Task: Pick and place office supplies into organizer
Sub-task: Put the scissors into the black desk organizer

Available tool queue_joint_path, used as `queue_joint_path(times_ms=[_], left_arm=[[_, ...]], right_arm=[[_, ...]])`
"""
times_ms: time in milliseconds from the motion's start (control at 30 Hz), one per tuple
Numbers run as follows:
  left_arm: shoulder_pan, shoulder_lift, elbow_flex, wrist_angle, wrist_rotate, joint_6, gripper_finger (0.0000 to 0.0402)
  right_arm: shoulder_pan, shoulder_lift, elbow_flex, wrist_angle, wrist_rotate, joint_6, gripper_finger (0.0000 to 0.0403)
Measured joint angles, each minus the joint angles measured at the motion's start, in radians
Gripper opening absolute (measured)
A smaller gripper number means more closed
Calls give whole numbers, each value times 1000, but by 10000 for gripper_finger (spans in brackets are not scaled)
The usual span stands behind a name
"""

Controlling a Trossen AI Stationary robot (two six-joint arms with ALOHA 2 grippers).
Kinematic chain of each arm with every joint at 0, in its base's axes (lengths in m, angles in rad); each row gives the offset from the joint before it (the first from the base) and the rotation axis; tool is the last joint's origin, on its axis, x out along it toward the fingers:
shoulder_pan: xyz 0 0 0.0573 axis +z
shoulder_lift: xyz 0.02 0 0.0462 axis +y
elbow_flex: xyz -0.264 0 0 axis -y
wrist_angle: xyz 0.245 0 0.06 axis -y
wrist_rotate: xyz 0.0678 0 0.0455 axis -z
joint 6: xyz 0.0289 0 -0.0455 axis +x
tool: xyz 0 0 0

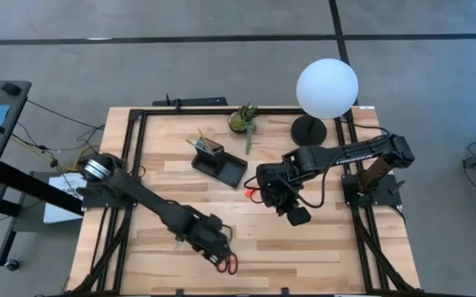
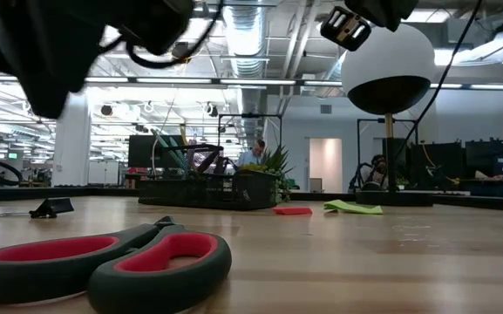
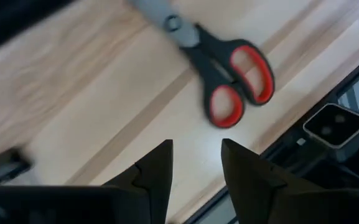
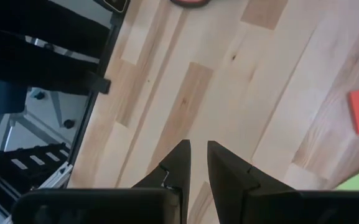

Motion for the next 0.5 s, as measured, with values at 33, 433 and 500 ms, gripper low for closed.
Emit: queue_joint_path(times_ms=[33,433,500], left_arm=[[-1,29,25,-1,-2,5,132],[-15,315,281,-83,53,76,132],[-16,338,293,-89,65,75,132]], right_arm=[[-1,0,0,-1,0,0,46],[-50,0,0,-83,-3,8,46],[-58,0,0,-128,-3,8,46]])
